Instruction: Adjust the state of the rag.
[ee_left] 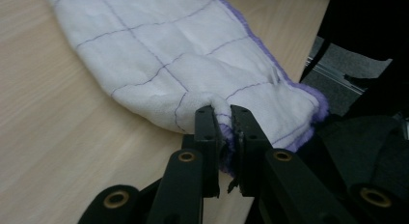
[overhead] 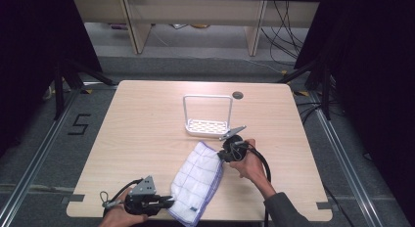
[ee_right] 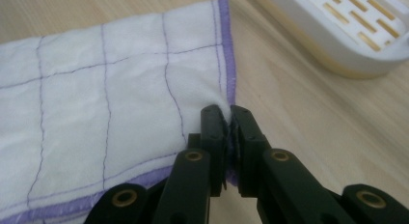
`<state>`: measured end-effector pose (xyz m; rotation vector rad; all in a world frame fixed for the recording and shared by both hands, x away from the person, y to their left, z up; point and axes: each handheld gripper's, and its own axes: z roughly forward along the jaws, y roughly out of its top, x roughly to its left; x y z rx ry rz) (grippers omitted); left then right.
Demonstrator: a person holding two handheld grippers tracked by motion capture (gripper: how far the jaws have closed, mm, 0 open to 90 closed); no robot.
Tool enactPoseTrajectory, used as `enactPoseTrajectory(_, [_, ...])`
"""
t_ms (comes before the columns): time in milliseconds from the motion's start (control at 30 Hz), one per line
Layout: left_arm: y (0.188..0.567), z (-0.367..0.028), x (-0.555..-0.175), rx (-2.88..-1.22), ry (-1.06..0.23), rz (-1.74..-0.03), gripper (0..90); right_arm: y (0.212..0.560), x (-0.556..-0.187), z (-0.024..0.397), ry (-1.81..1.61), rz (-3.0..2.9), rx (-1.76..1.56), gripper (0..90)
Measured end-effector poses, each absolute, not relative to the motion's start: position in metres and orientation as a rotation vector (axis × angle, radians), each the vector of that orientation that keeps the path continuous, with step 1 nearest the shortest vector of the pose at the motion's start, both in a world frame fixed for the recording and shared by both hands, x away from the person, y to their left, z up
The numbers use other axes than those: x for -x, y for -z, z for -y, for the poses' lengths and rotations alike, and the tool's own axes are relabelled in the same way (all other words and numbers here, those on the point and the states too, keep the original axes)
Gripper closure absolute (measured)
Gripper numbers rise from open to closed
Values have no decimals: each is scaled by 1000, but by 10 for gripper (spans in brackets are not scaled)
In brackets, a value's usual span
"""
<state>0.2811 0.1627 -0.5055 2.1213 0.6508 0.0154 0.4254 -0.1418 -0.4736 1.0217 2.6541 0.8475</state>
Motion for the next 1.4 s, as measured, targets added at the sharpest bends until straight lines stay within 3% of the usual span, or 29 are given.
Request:
enactPoseTrajectory(167, [508,-150,-280,-2146,37,-623,794,482,-438,134,-854,-2672,-1007,837])
enactPoseTrajectory(300, [503,-155,-281,-2123,87,-631,611,481,-441,137,-847,-2599,-1143,646])
enactPoseTrajectory(333, [501,-157,-281,-2121,83,-631,528,478,-441,143,-846,-2571,-1137,633])
enactPoseTrajectory(433, [489,-167,-291,-2075,43,-670,426,469,-436,156,-911,-2502,-1182,590])
enactPoseTrajectory(733, [478,-171,-357,-2017,-125,-815,389,463,-428,161,-958,-2465,-1187,643])
enactPoseTrajectory(867, [485,-168,-380,-2015,-131,-869,387,470,-431,157,-939,-2479,-1197,666])
enactPoseTrajectory(1133, [492,-163,-390,-2016,-149,-910,365,483,-440,147,-882,-2555,-1192,720])
enactPoseTrajectory(1233, [493,-164,-392,-2019,-154,-924,358,487,-441,146,-867,-2569,-1186,846])
enactPoseTrajectory(1400, [494,-167,-394,-2019,-136,-930,358,479,-436,146,-895,-2548,-1132,876])
